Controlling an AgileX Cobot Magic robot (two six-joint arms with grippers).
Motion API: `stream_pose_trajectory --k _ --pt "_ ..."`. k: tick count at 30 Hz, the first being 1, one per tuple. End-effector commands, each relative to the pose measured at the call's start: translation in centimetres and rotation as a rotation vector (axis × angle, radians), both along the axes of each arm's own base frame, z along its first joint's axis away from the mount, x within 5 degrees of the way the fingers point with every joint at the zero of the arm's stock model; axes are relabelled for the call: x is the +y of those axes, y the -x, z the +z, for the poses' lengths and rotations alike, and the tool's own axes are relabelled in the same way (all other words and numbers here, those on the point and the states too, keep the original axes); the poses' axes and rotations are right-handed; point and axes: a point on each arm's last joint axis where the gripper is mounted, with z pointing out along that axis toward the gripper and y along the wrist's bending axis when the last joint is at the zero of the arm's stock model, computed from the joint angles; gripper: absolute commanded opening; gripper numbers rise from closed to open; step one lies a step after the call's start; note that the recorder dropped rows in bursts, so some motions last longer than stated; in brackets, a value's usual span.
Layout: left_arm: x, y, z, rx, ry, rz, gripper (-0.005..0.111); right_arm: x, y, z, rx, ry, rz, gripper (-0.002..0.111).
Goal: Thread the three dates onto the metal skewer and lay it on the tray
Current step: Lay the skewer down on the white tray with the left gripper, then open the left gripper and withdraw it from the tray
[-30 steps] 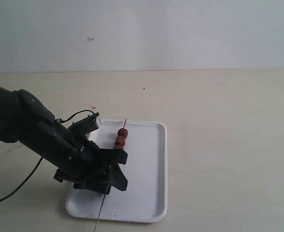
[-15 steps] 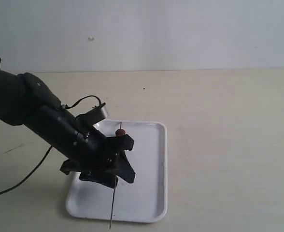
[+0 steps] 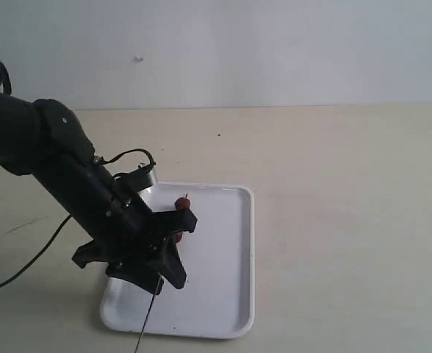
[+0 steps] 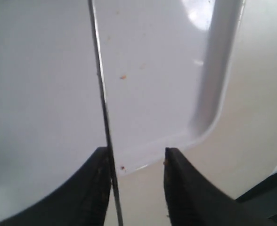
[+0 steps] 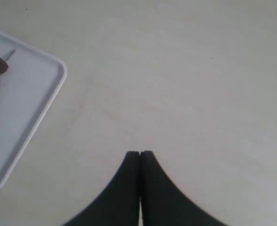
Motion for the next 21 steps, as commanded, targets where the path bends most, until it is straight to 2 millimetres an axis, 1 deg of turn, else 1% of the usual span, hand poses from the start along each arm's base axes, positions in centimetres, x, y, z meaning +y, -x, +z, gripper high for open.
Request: stream_pose_trajectory --k 1,7,12,14,19,21 --pt "-0.46 -0.08 0.7 0.026 0.004 -0.02 0.035 -0.04 0.15 -0.02 0.0 -0.001 0.004 0.0" --pt "-0.42 0.0 0.69 0.038 -0.001 -0.016 0.037 -0.04 0.15 -0.02 0.0 -0.001 0.004 0.0" --pt "-0.43 -0.03 0.49 0.032 0.001 -0.031 0.057 -0.03 0.14 -0.01 -0.001 -0.003 0.005 0.0" --pt "-0.42 -0.05 0.38 0.03 -0.002 -0.033 0.06 -0.03 0.14 -0.01 -0.001 -0.003 0.005 0.0" --pt "-0.49 -0.16 0.3 0.013 0.008 -0.041 0.059 -0.05 0.22 -0.06 0.009 0.001 0.006 0.0" --pt "-0.1 -0.35 0.37 0.015 -0.001 -0.053 0.059 -0.04 0.24 -0.07 0.011 0.001 0.006 0.0"
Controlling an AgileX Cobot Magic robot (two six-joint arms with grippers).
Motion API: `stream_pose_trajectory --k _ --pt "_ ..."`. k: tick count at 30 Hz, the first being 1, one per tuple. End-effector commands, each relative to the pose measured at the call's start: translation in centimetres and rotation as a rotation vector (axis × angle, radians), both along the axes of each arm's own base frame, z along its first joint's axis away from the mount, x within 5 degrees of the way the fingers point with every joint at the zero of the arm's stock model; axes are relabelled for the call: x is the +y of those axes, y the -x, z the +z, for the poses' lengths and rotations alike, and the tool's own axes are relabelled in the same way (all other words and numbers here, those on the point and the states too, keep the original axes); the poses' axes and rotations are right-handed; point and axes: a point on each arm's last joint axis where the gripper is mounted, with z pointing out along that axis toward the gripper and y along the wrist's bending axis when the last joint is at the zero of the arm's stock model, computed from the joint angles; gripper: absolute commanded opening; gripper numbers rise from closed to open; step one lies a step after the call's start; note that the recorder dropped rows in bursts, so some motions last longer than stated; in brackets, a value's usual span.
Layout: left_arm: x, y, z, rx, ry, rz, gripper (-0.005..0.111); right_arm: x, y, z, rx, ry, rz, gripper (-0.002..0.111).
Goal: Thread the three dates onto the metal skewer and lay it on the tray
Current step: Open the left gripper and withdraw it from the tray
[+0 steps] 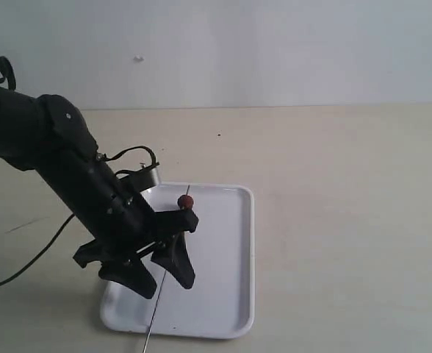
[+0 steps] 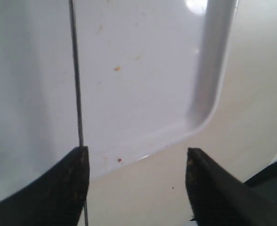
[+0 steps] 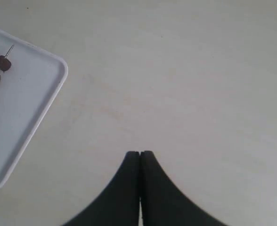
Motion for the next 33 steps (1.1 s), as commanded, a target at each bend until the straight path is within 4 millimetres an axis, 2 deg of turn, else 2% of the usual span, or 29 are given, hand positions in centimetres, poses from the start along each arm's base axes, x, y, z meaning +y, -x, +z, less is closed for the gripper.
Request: stream_pose_trajectory --k 1,5,7,10,15,16,20,24,26,30,33 --pt "0.4 -0.4 0.3 -0.017 -0.006 -0.042 0.059 -0.1 0.2 0.0 0.005 0.003 0.005 0.0" --pt "2.1 -0.5 1.0 -0.035 -0.056 -0.094 0.059 -0.1 0.1 0.0 -0.003 0.0 0.004 0.0" --pt "2.8 -0.6 1.8 -0.068 -0.071 -0.082 0.054 -0.1 0.2 0.1 -0.013 0.001 0.003 0.0" --pt "3.8 -1.0 3.7 -0.161 -0.071 -0.059 0.039 -0.1 0.2 0.4 -0.037 0.003 0.0 0.0" --pt "5.3 -0.5 8.2 -0.337 -0.056 -0.075 0.003 0.2 0.9 1.2 -0.116 -0.022 -0.008 0.0" --pt "5.7 -0.4 9.0 -0.379 -0.065 -0.094 0.0 0.3 1.2 1.3 -0.148 -0.039 -0.013 0.0" --pt "6.9 0.6 12.1 -0.578 -0.091 -0.088 0.0 1.1 2.9 1.2 -0.317 -0.152 -0.051 0.0" --pt "8.2 2.0 14.4 -0.863 -0.039 0.072 0.0 2.0 5.6 0.0 -0.485 -0.281 -0.076 0.0" --pt "8.9 3.4 15.0 -1.0 -0.004 0.171 0.0 2.0 7.0 -1.7 -0.552 -0.322 -0.11 0.0" --pt "10.8 6.6 15.4 -1.238 0.037 0.312 0.0 1.8 10.1 -4.8 -0.676 -0.347 -0.19 0.0" --pt "12.0 9.2 15.3 -1.339 0.071 0.374 0.0 1.7 12.1 -7.3 -0.712 -0.335 -0.209 0.0"
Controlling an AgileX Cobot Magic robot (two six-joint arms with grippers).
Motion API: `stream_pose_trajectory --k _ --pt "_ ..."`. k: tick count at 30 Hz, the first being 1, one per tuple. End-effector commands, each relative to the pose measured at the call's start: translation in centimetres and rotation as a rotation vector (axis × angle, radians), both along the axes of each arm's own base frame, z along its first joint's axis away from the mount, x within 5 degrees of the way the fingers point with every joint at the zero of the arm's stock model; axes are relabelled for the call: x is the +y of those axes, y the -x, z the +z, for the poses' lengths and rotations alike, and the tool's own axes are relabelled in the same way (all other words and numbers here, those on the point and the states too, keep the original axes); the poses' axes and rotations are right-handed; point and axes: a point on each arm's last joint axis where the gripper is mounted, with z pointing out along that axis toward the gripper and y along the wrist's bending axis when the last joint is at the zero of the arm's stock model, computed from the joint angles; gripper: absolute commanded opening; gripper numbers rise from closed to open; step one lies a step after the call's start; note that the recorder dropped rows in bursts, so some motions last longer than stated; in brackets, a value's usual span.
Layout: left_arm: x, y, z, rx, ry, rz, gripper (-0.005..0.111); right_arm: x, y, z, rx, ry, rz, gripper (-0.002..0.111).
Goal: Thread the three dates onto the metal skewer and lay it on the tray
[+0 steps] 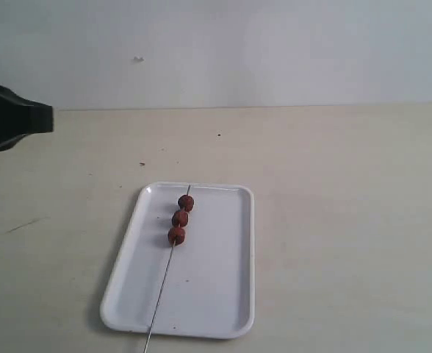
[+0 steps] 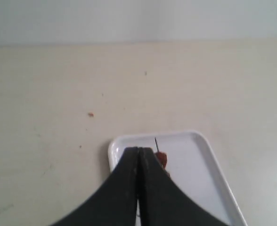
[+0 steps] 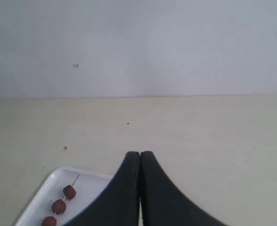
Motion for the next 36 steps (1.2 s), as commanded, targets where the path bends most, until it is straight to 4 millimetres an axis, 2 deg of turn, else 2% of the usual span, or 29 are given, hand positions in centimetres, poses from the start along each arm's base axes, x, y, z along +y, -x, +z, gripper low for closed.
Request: stream_pose_trajectory --k 1,4,5,7,11,13,23,26,29,31,35,36 --pt "1.7 3.6 0.0 -0.171 0.079 0.06 0.0 -0.3 2.7 -3.0 -0.08 0.015 -0.057 0.0" --pt "2.8 5.9 -0.7 -0.221 0.102 0.067 0.0 0.0 4.4 -5.1 -0.071 0.026 -0.039 0.0" --pt "3.7 7.2 -1.6 -0.257 0.122 0.093 0.0 0.0 5.2 -6.5 -0.062 0.025 -0.052 0.0" --pt "4.4 8.3 -2.5 -0.289 0.139 0.115 0.0 0.0 5.9 -7.7 -0.056 0.022 -0.061 0.0" --pt "5.8 10.8 -5.1 -0.318 0.196 0.148 0.0 0.2 6.7 -8.8 -0.039 -0.002 -0.047 0.0" --pt "6.1 11.3 -5.5 -0.324 0.201 0.147 0.0 0.3 6.7 -8.8 -0.032 -0.022 -0.041 0.0" --pt "6.1 11.4 -5.8 -0.321 0.2 0.146 0.0 0.3 6.7 -8.8 -0.032 -0.022 -0.041 0.0" --pt "6.1 11.4 -5.8 -0.321 0.2 0.146 0.0 0.3 7.0 -8.7 -0.056 0.069 -0.021 0.0" --pt "6.1 11.4 -5.8 -0.32 0.198 0.144 0.0 0.2 8.9 -7.9 -0.207 0.229 -0.016 0.0" --pt "6.1 11.4 -5.8 -0.32 0.198 0.144 0.0 -0.2 10.3 -8.9 -0.297 0.291 -0.074 0.0" --pt "6.1 11.4 -5.8 -0.32 0.198 0.144 0.0 -1.1 11.2 -12.2 -0.374 0.228 -0.222 0.0" --pt "6.1 11.4 -5.8 -0.32 0.198 0.144 0.0 -1.1 11.2 -12.2 -0.377 0.231 -0.222 0.0"
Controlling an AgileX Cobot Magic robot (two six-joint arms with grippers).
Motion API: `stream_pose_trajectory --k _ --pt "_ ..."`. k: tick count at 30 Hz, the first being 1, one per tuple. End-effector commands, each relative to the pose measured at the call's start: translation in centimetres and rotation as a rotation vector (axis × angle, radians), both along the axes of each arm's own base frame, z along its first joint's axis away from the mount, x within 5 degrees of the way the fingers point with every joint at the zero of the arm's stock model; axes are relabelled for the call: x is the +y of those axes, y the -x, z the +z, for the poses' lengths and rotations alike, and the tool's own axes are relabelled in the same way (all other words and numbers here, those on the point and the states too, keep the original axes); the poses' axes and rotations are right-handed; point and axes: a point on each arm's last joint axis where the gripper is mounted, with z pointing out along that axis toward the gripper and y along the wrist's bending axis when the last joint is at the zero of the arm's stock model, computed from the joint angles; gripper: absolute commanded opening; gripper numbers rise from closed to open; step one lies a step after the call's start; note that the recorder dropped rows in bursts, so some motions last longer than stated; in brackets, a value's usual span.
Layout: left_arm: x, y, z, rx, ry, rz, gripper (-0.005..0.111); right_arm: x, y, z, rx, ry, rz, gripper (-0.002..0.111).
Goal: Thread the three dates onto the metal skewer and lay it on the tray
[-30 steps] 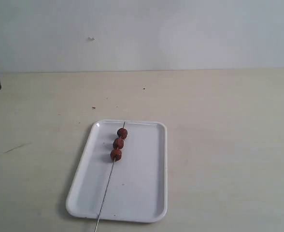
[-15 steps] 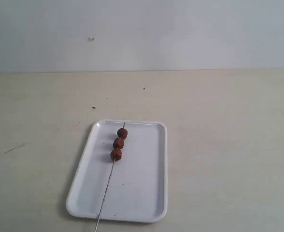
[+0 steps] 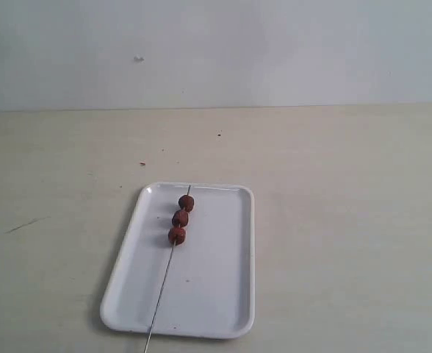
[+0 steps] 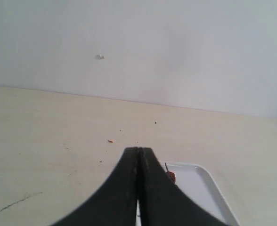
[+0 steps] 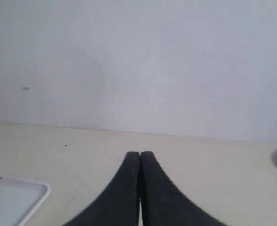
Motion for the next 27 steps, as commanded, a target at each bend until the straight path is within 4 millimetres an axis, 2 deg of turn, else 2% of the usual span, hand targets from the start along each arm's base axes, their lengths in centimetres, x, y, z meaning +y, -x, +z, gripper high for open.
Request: stream_pose_trajectory --k 1,11,16,23,27 --pt "0.01 0.08 -0.1 -0.002 0.006 -0.002 0.0 -0.45 0.24 -1.05 -0.039 -0.01 -0.055 0.0" --pt "0.01 0.08 -0.1 -0.002 0.006 -0.002 0.0 -0.44 0.24 -1.05 -0.04 -0.087 -0.054 0.0" --pt "0.01 0.08 -0.1 -0.002 0.006 -0.002 0.0 -0.72 0.26 -1.64 0.024 -0.034 -0.085 0.0" --pt "0.01 0.08 -0.1 -0.002 0.006 -0.002 0.0 -1.02 0.28 -1.67 0.007 -0.478 -0.126 0.0" --pt "0.01 0.08 -0.1 -0.002 0.006 -0.002 0.0 -1.02 0.28 -1.67 0.006 -0.502 -0.127 0.0"
